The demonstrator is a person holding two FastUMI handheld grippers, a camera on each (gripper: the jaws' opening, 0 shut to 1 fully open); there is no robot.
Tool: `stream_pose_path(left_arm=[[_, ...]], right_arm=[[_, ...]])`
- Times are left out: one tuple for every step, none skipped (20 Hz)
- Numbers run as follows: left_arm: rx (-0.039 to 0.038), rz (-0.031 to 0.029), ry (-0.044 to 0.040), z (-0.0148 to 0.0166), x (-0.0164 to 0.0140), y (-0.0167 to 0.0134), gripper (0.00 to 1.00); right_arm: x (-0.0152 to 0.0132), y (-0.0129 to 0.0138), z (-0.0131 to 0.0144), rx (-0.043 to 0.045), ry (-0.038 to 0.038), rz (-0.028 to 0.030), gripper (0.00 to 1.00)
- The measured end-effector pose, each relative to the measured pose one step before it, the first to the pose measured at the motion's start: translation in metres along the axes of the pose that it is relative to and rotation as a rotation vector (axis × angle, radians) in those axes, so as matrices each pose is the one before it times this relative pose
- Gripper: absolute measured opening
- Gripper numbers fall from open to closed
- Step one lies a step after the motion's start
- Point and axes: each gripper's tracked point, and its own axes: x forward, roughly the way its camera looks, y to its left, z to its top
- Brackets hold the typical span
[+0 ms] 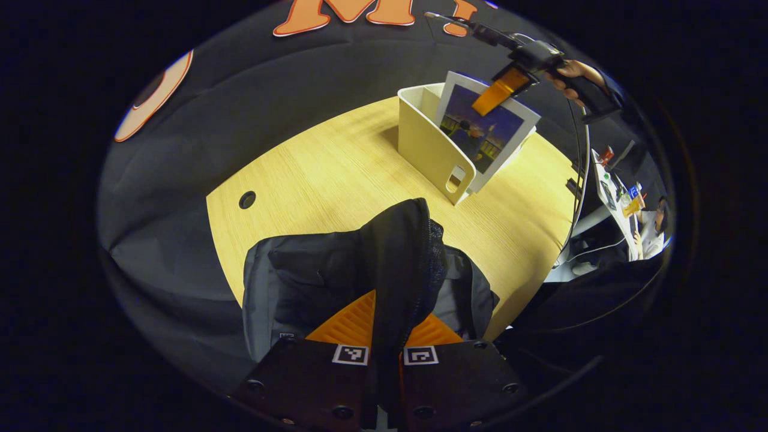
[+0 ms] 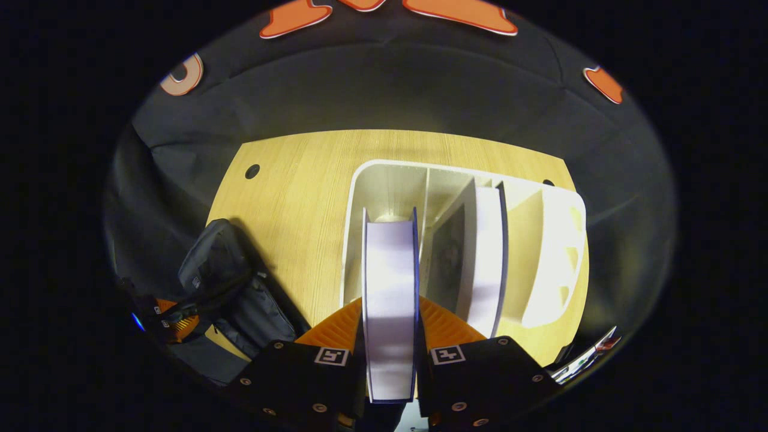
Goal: Open the schoolbag, grab two books from the bookshelf and put them into the schoolbag.
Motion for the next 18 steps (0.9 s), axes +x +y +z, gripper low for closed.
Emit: stream_pose_path(left_arm=[[0.00159, -0.00048, -0.00146, 0.00055, -0.00234, -0.00565, 0.07], [0.00098, 0.00244, 0.00041, -0.00046, 0.00102, 0.00021, 0.07], [-0.00143, 0.00079, -0.00227, -0.00054, 0.00064, -0.00188, 0.07], [-0.00141, 0.00055, -0.00128, -0.00074, -0.00011, -0.00191, 0.07], [0.00094, -0.00029, 0.00035, -0.00148, 0.00094, -0.00141, 0.07], [0.00165, 0.00040, -0.00004, -0.00136, -0.00004, -0.00043, 0.07], [-0.00072, 0.00175, 0.00097, -0.00114, -0.00104, -0.00104, 0.07], [-0.00119, 0.00108, 0.00087, -0.00107, -0.00178, -0.00063, 0.07], [0.00153, 0.00234, -0.00055, -0.00004, -0.00113, 0.00016, 0.07], [0.00319, 0.00270, 0.00021, 0.00010, -0.00027, 0.00068, 0.07], [0.00113, 0.00402, -0.00261, 0.00048, -0.00066, 0.00021, 0.07], [0.00273, -0.00037, -0.00115, -0.00006, -0.00126, -0.00210, 0.07], [0.00106, 0.00013, -0.00289, 0.00098, -0.00036, -0.00101, 0.07], [-0.00052, -0.00448, 0.00051, 0.00003, -0.00029, -0.00088, 0.07], [-0.00340, -0.00033, 0.00011, 0.00050, -0.00043, -0.00022, 0.07], [-0.00452, -0.00369, 0.00119, 0.00052, -0.00029, -0.00073, 0.07], [-0.00534, -0.00077, -0.00123, -0.00007, -0.00051, -0.00004, 0.07], [-0.00432, -0.00313, 0.00027, 0.00112, -0.00076, -0.00084, 0.07]], right_arm=[[-0.00629, -0.00001, -0.00706, 0.01442, -0.00889, 0.00802, 0.35], [-0.00790, 0.00148, -0.00840, 0.02367, -0.01278, 0.01492, 0.35], [-0.00767, 0.00411, -0.00644, 0.02401, -0.01336, 0.02117, 0.35], [-0.00762, 0.00138, -0.00565, 0.01681, -0.01625, 0.02014, 0.35], [-0.00627, -0.00046, -0.00533, 0.00711, -0.01423, 0.01097, 0.35], [-0.00520, -0.00337, -0.00886, 0.00302, -0.01364, 0.00119, 0.35], [-0.00556, -0.00304, -0.00560, -0.00051, -0.00910, -0.00433, 0.35], [-0.00914, -0.00218, -0.00767, 0.00375, -0.00991, -0.00276, 0.35], [-0.00671, -0.00163, -0.00623, 0.00519, -0.00801, 0.00577, 0.35], [-0.00446, -0.00335, -0.00627, 0.00483, -0.00913, 0.01390, 0.35], [-0.00397, -0.00427, -0.00665, 0.01942, -0.01263, 0.01169, 0.35], [-0.00421, -0.00232, -0.00746, 0.02124, -0.00851, 0.01077, 0.34], [-0.00233, -0.00184, -0.00806, 0.02514, -0.00441, 0.00826, 0.34], [-0.00254, -0.00143, -0.00860, 0.01875, 0.00052, 0.01033, 0.33], [-0.00219, -0.00129, -0.00935, 0.01999, 0.00022, 0.00829, 0.34], [-0.00320, -0.00243, -0.00962, 0.01700, -0.00023, 0.00916, 0.34], [-0.00273, -0.00150, -0.00891, 0.01663, -0.00044, 0.01221, 0.33], [-0.00274, -0.00084, -0.00823, 0.01881, -0.00019, 0.01406, 0.33]])
